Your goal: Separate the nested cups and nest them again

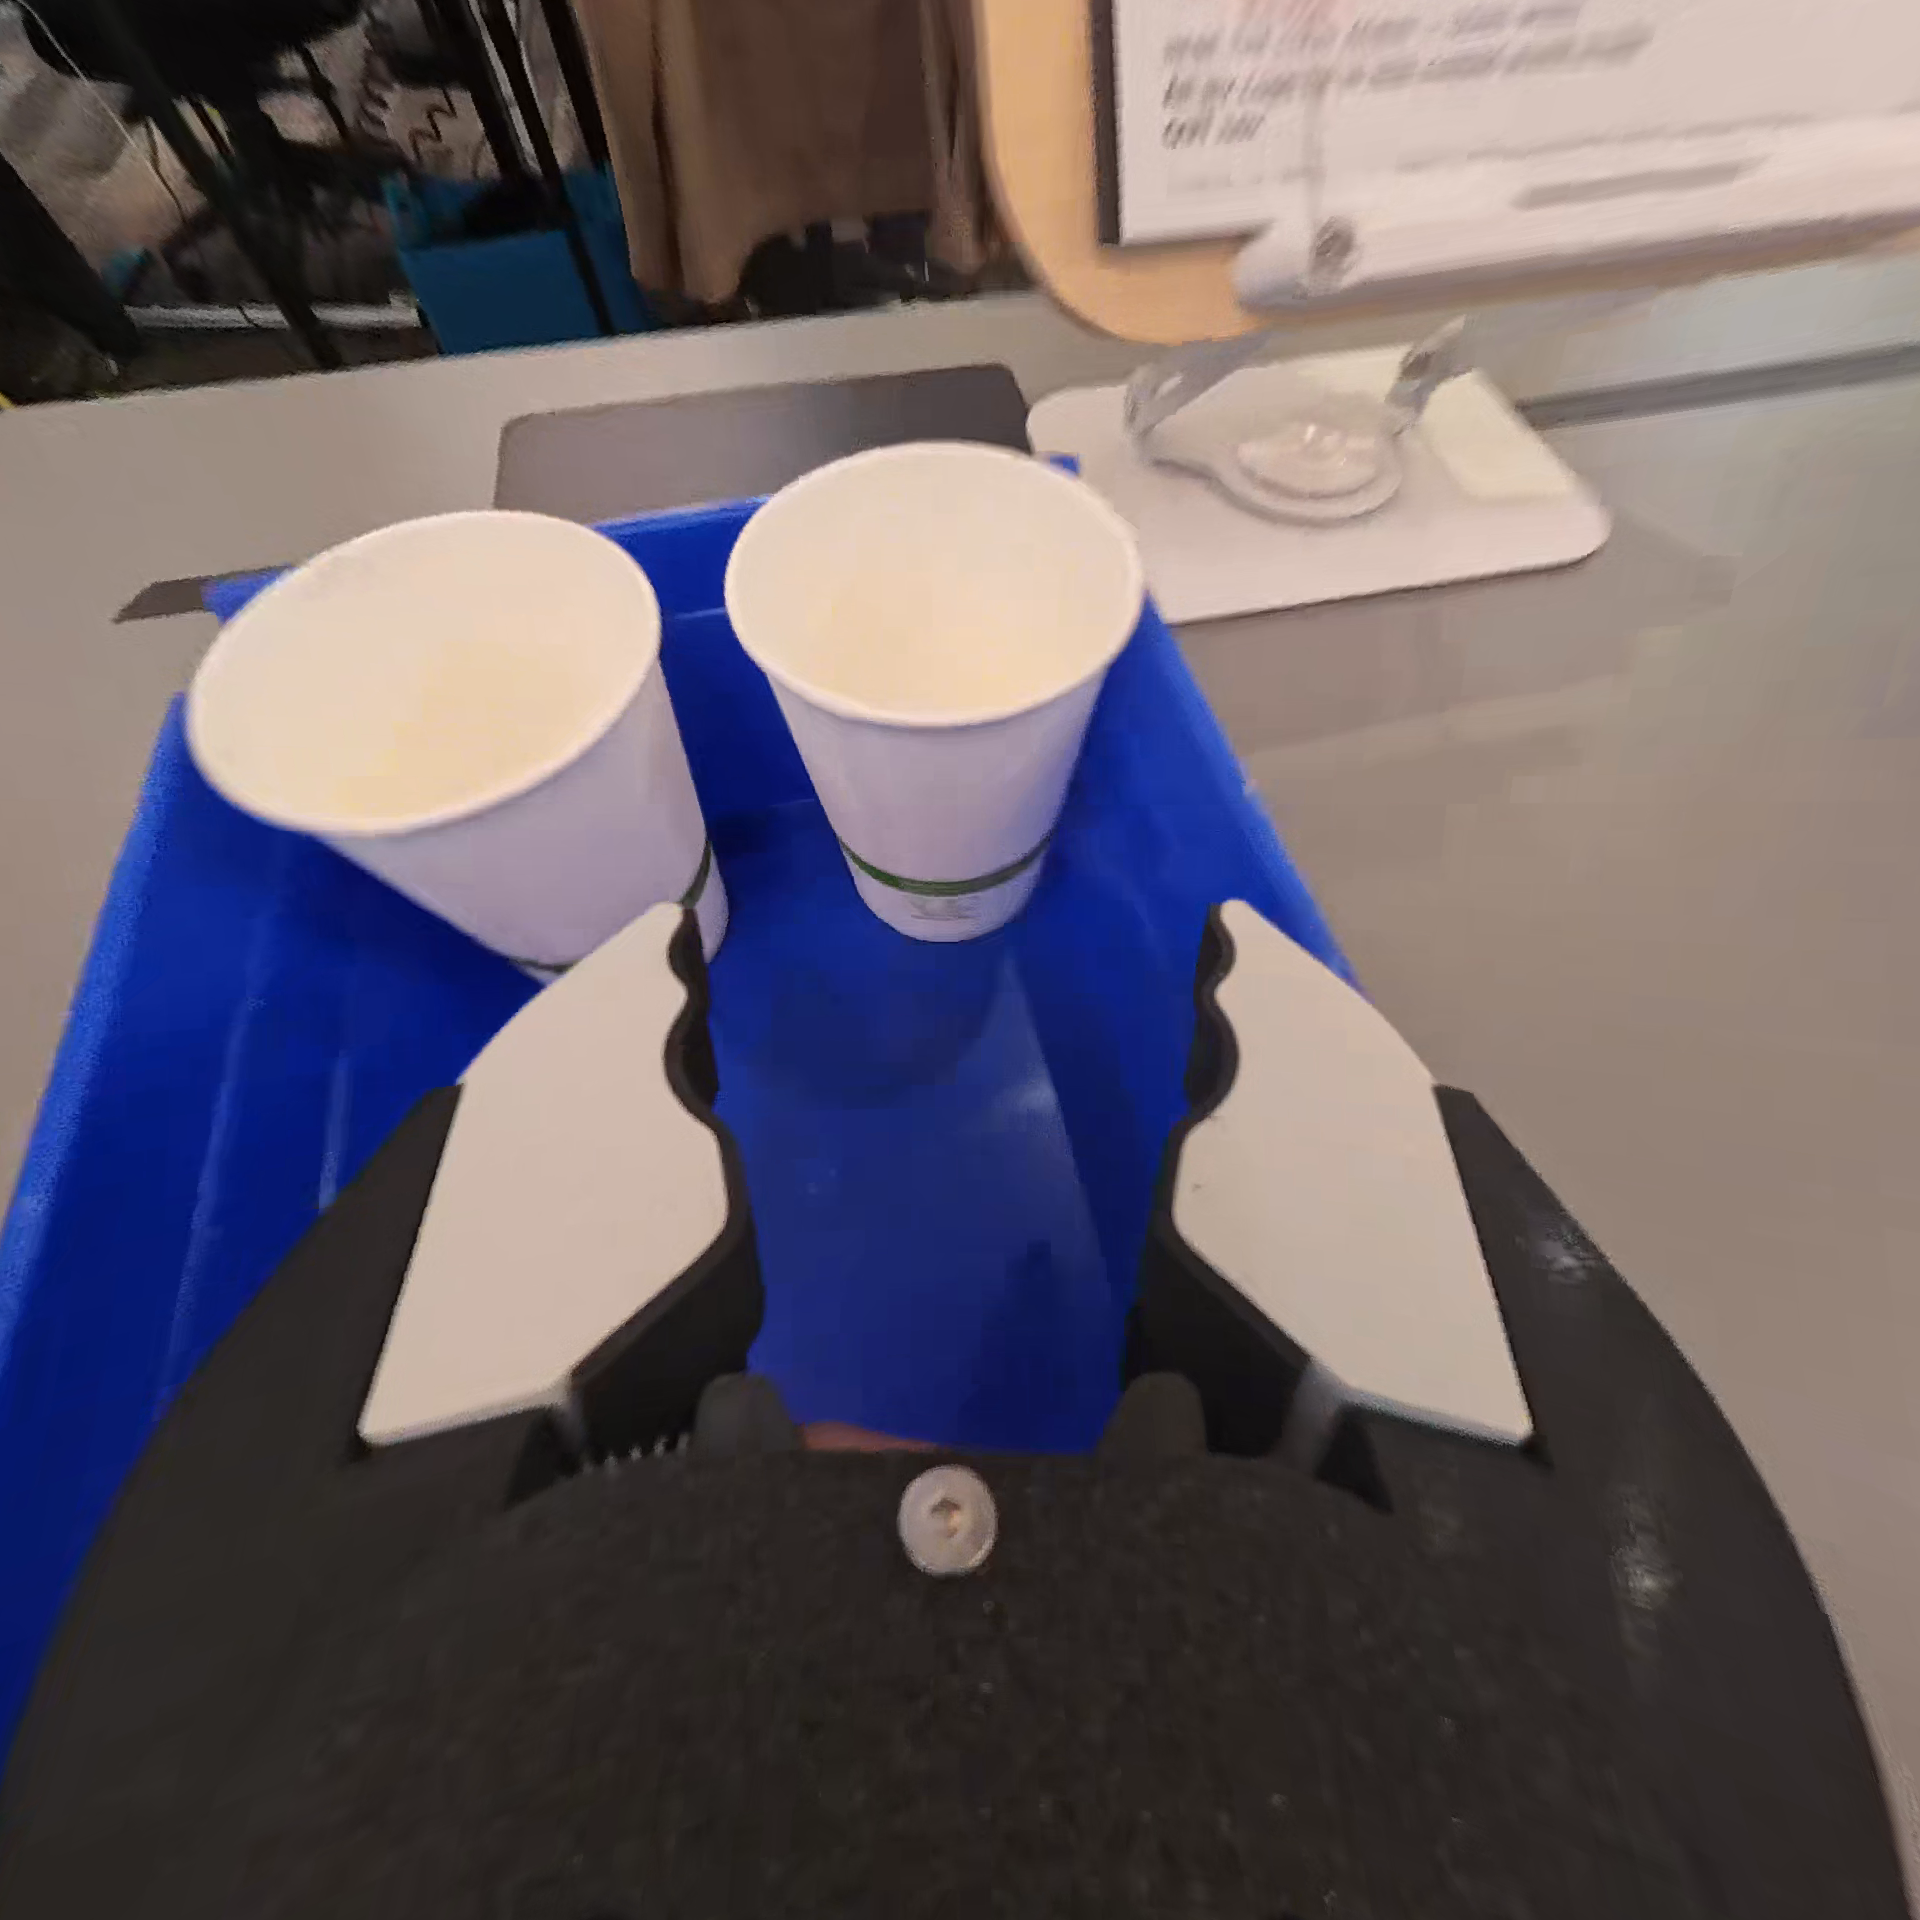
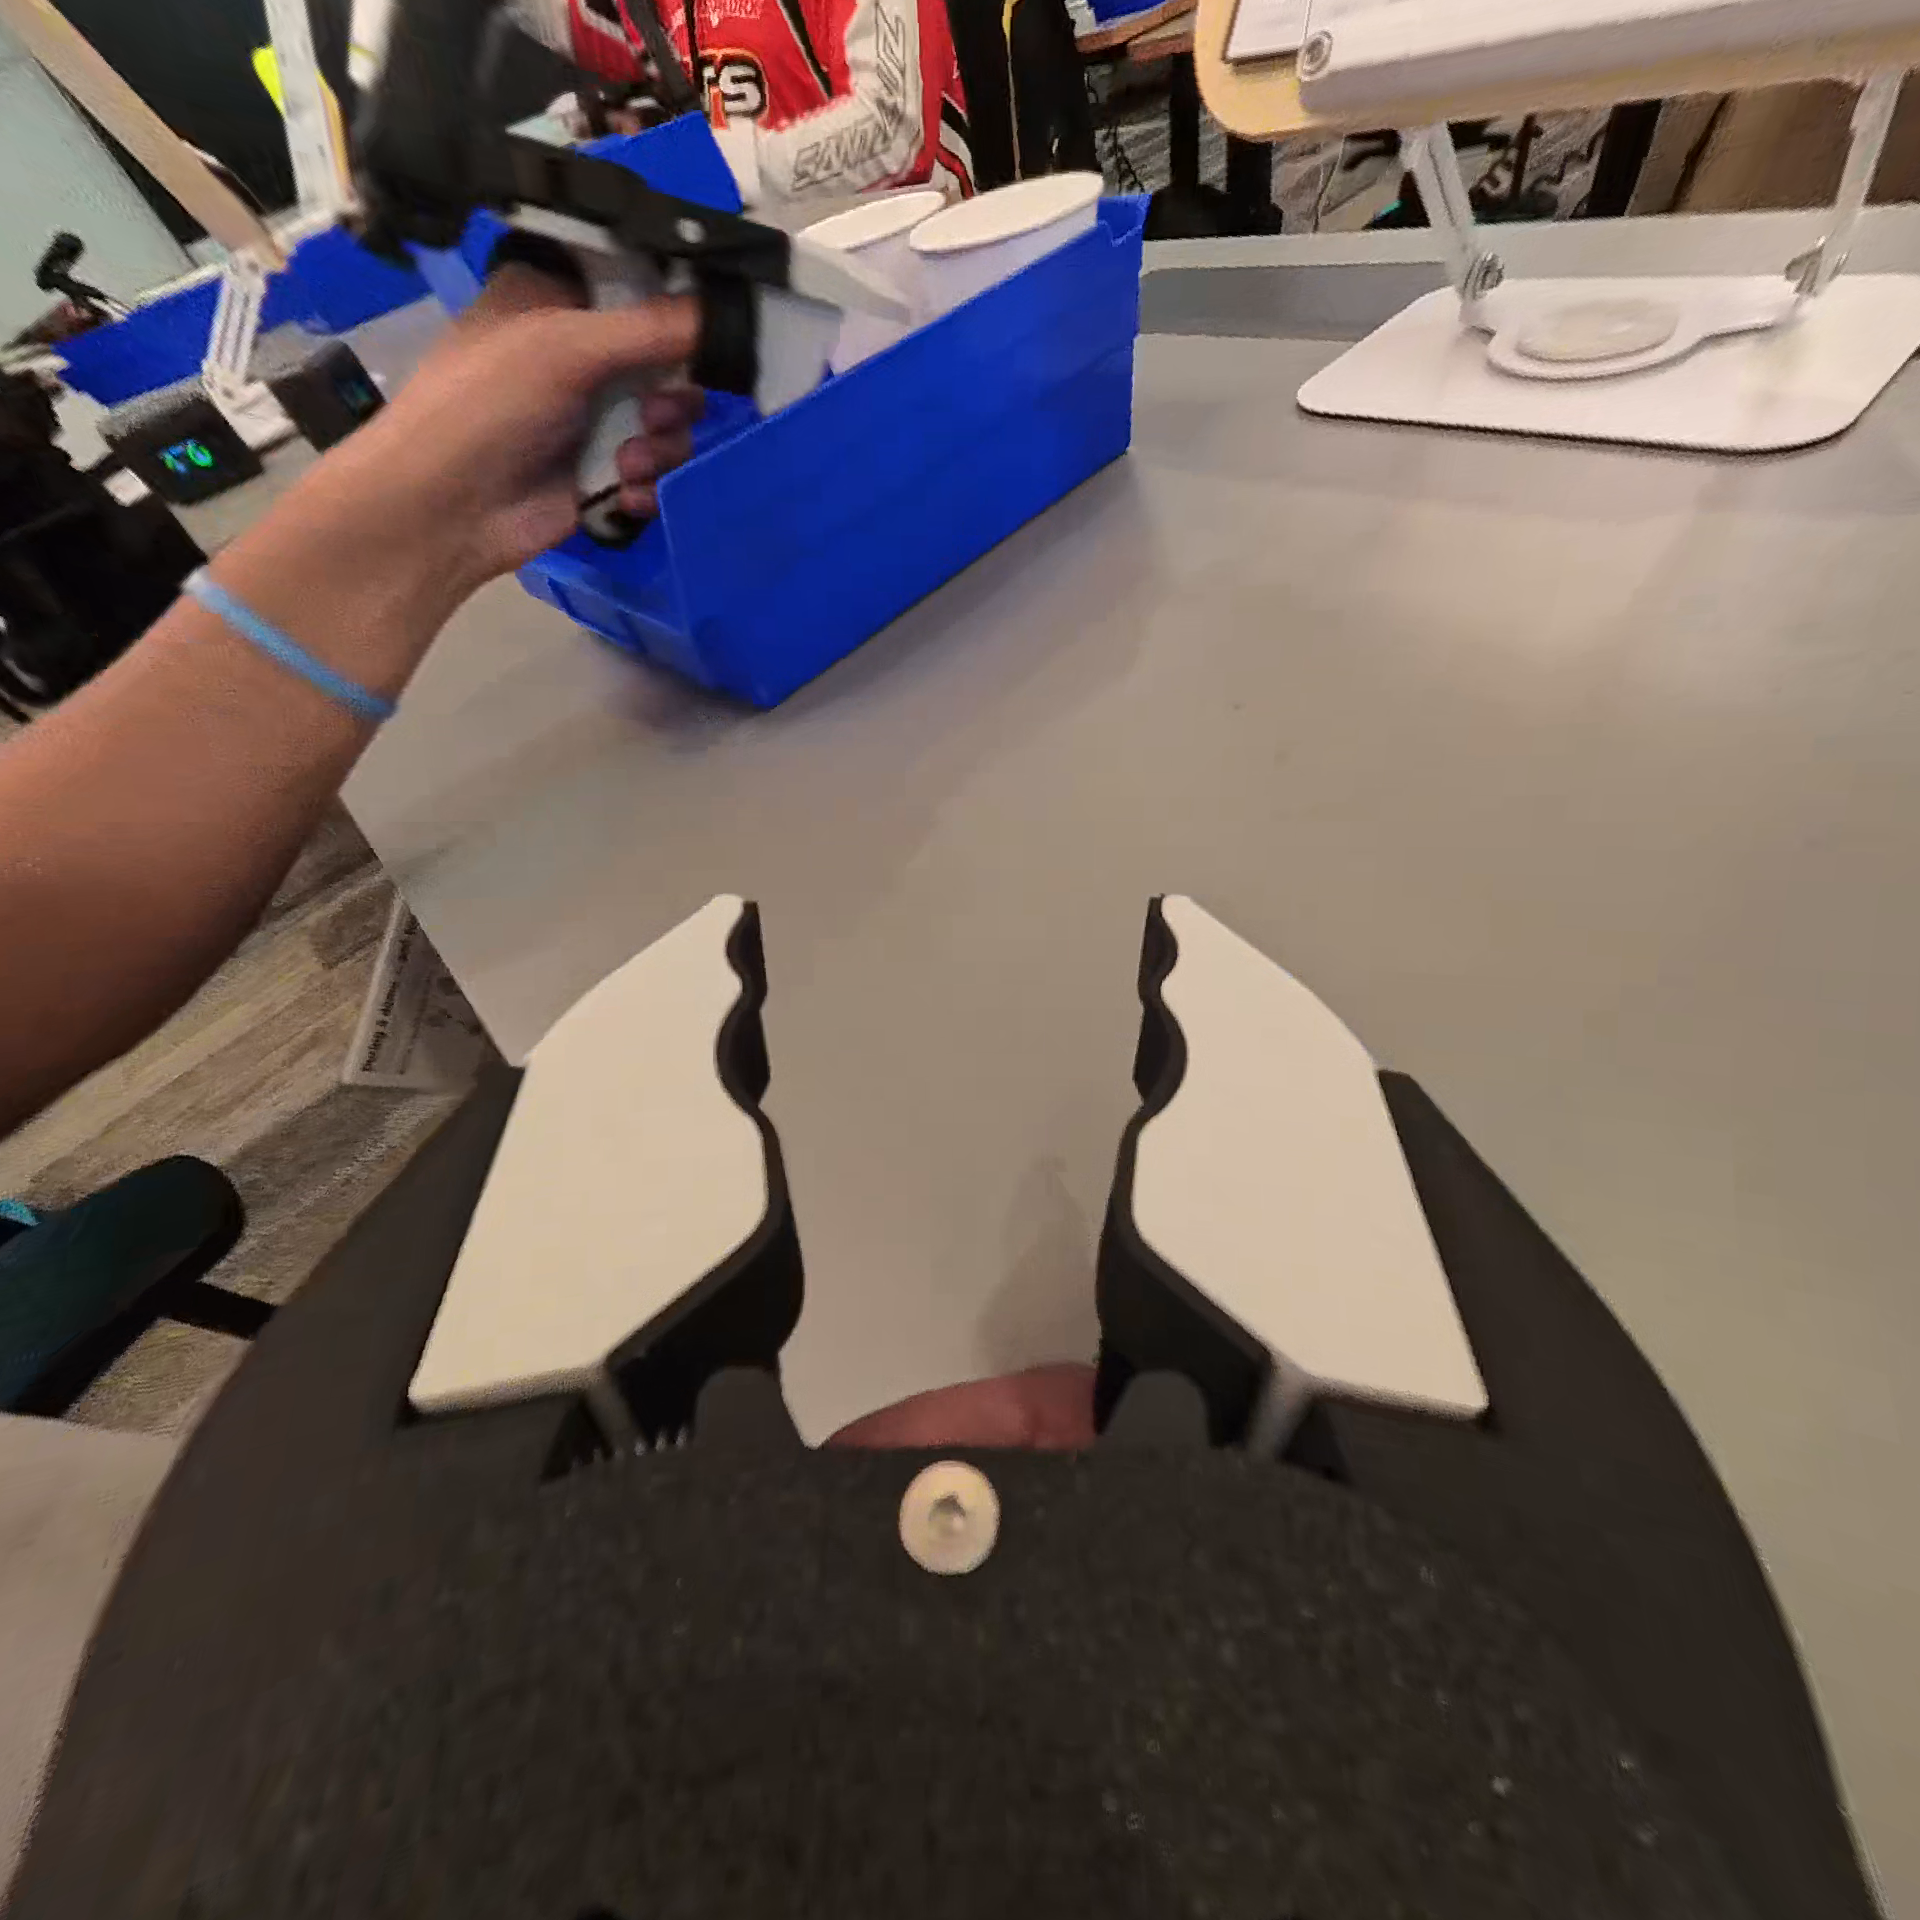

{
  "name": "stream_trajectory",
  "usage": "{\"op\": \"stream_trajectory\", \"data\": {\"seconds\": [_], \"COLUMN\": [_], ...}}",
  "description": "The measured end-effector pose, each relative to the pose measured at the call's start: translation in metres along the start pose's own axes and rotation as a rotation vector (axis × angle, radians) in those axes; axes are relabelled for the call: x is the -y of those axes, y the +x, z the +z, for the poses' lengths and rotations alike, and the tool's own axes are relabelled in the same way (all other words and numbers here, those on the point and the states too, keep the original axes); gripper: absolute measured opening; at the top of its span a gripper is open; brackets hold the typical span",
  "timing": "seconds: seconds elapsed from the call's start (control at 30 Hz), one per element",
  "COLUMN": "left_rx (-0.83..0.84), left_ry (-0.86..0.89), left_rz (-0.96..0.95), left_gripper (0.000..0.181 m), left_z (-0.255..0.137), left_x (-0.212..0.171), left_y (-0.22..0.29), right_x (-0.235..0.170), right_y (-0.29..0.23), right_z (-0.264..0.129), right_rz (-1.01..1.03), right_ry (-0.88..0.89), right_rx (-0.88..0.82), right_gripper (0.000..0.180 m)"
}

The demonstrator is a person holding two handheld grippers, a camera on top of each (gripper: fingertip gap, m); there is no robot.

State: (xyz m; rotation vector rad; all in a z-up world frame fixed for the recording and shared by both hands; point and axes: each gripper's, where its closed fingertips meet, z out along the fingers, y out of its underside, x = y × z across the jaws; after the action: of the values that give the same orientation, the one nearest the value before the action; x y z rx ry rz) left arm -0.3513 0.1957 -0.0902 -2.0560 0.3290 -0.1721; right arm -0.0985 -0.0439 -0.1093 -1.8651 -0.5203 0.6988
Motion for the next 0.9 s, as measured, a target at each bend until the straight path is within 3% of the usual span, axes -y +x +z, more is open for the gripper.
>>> {"op": "stream_trajectory", "data": {"seconds": [0.2, 0.47, 0.6, 0.73, 0.8, 0.9], "left_rx": [-0.025, -0.022, -0.042, -0.099, -0.179, -0.432], "left_ry": [-0.089, -0.074, -0.056, 0.020, 0.050, 0.051], "left_rz": [0.125, 0.183, 0.147, 0.173, 0.207, 0.266], "left_gripper": [0.079, 0.081, 0.080, 0.079, 0.079, 0.079], "left_z": [0.071, 0.089, 0.058, -0.007, -0.044, -0.093], "left_x": [-0.004, 0.000, 0.004, 0.016, 0.024, 0.026], "left_y": [-0.005, -0.010, -0.010, -0.007, 0.005, 0.055], "right_x": [0.010, 0.012, 0.017, 0.018, 0.016, 0.040], "right_y": [0.026, 0.044, 0.046, 0.052, 0.050, 0.045], "right_z": [-0.021, -0.025, -0.026, -0.032, -0.034, -0.036], "right_rz": [-0.028, 0.065, 0.038, -0.086, -0.203, -0.471], "right_ry": [0.015, 0.029, 0.019, -0.045, -0.117, -0.121], "right_rx": [-0.066, -0.063, -0.064, -0.042, 0.025, 0.079], "right_gripper": [0.068, 0.064, 0.064, 0.064, 0.063, 0.057]}}
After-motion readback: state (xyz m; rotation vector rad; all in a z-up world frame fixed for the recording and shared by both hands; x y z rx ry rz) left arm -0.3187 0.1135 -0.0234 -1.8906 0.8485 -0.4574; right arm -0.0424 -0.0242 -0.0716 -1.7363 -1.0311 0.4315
